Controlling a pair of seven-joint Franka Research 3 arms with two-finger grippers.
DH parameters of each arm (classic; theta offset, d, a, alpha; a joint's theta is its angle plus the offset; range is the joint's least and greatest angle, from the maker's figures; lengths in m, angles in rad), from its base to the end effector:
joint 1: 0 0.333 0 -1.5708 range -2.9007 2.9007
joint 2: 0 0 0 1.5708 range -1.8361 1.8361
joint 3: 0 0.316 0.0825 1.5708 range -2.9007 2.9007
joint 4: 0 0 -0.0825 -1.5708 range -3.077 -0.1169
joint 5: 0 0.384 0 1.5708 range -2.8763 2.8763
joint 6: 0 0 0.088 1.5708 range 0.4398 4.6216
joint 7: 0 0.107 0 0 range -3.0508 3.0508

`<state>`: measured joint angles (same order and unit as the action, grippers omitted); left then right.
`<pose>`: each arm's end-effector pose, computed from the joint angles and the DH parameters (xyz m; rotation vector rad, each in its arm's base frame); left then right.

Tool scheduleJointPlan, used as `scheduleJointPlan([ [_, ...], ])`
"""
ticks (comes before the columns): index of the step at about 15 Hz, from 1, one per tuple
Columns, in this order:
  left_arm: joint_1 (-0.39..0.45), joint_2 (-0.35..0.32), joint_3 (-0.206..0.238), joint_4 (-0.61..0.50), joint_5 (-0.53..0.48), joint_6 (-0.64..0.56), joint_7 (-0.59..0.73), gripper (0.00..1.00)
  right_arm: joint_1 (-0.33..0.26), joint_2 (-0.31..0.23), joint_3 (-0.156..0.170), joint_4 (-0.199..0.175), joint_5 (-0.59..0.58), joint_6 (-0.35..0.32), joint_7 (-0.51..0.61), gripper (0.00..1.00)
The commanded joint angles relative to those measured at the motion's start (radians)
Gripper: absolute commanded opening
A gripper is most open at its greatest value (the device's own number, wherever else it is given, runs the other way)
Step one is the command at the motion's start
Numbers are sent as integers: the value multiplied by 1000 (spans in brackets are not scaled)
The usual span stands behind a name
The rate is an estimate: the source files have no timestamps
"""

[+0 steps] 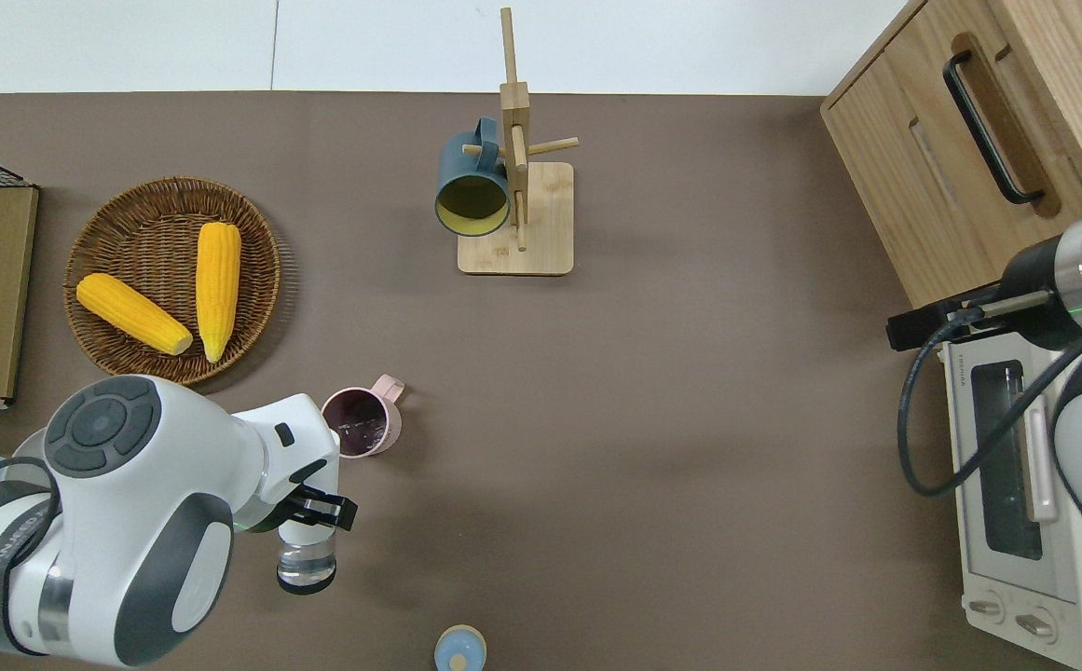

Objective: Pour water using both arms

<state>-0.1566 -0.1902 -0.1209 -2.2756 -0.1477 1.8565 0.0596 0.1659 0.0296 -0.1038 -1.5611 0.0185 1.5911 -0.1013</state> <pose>0.4372 -0.1374 0.4174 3.0031 -0.4144 -0.3657 0.5641 0.0379 0.6144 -3.1158 -0.2546 -0.0013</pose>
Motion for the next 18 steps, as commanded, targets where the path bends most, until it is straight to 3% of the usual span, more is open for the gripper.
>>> scheduleJointPlan([
  [1,-6,2,4,41,20,-36,-21,0,0,-5,-2,4,-5,-10,-14,987],
  [14,-14,-8,3,88,40,-97,-63,0,1,-5,-2,3,-5,-10,-14,987],
  [18,-12,-63,1,26,22,-4,-72,0,0,-5,-2,4,-5,-10,-14,987],
])
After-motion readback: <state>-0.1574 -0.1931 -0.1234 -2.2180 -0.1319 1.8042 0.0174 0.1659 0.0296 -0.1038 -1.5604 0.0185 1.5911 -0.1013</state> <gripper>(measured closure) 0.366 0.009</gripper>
